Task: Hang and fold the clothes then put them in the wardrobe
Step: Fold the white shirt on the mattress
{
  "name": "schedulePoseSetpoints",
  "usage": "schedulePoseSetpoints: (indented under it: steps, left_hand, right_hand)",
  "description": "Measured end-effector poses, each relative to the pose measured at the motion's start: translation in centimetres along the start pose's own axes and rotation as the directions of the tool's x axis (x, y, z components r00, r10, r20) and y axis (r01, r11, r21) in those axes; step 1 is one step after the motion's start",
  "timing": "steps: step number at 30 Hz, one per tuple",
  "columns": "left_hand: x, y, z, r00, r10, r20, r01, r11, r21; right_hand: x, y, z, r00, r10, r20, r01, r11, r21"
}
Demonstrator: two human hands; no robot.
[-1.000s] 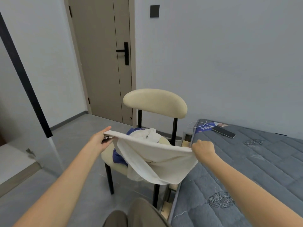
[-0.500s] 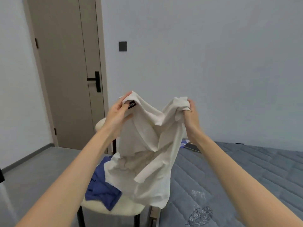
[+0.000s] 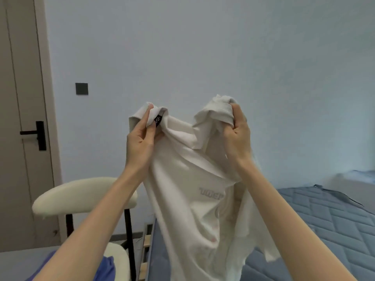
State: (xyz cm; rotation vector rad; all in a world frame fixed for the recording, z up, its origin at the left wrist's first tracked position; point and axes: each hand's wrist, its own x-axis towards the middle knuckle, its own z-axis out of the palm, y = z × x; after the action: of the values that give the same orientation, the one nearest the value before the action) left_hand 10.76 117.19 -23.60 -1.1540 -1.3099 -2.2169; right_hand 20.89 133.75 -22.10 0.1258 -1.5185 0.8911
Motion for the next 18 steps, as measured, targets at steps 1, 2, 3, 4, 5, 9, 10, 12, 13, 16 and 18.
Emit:
schedulePoseSetpoints:
  steps: [1,2,3,4,5,9,10,12,13,16,18]
  left_hand:
    - [-0.8,-1.3,0.3,1.000,-0.028,-0.013,0.029,0.999,0.034]
    - [-1.7,-2.8,0.5,0.998,-0.058,-0.025,0.060,0.995,0.075]
    - [-2.7,-4.4,0.6,0.995,-0.098,-0.031,0.101,0.989,0.112]
    - [-3.8,-6.2,0.5,0.987,-0.157,-0.042,0.161,0.979,0.126]
    - [-4.9,-8.0,0.5,0.972,-0.229,-0.057,0.234,0.965,0.117]
    - [-8.5,-14.9,-0.2,0.832,-0.528,-0.169,0.544,0.836,0.068]
    - [-9.1,-16.1,-0.5,0.801,-0.562,-0.209,0.585,0.808,0.069]
    - [-10.2,-18.1,-0.8,0.763,-0.605,-0.227,0.638,0.762,0.112]
    - [-10.7,-19.4,-0.5,0.737,-0.637,-0.226,0.671,0.731,0.123]
    - [-11.1,-22.9,0.5,0.609,-0.761,-0.224,0.786,0.617,0.042]
    - [-10.5,-24.6,0.8,0.539,-0.810,-0.230,0.831,0.556,-0.011]
  right_hand:
    - [-0.5,1.2,-1.0,0.999,0.021,-0.040,-0.024,0.997,-0.080]
    - [-1.2,2.6,-1.8,0.996,0.051,-0.078,-0.064,0.983,-0.175]
    - [-2.2,4.2,-2.7,0.988,0.099,-0.121,-0.129,0.953,-0.274]
    - [-3.3,5.8,-3.6,0.971,0.161,-0.179,-0.215,0.912,-0.349]
    - [-4.5,7.5,-4.5,0.945,0.220,-0.243,-0.300,0.877,-0.374]
    - [-9.3,14.0,-8.1,0.802,0.429,-0.417,-0.563,0.776,-0.284]
    - [-10.3,15.3,-8.7,0.774,0.460,-0.435,-0.596,0.761,-0.256]
    - [-11.8,17.2,-9.4,0.734,0.516,-0.443,-0.645,0.734,-0.214]
    - [-12.4,18.6,-9.5,0.713,0.538,-0.450,-0.669,0.714,-0.206]
    - [-13.5,22.2,-9.0,0.670,0.595,-0.444,-0.714,0.680,-0.168]
    - [-13.8,24.6,-8.5,0.644,0.636,-0.426,-0.744,0.650,-0.154]
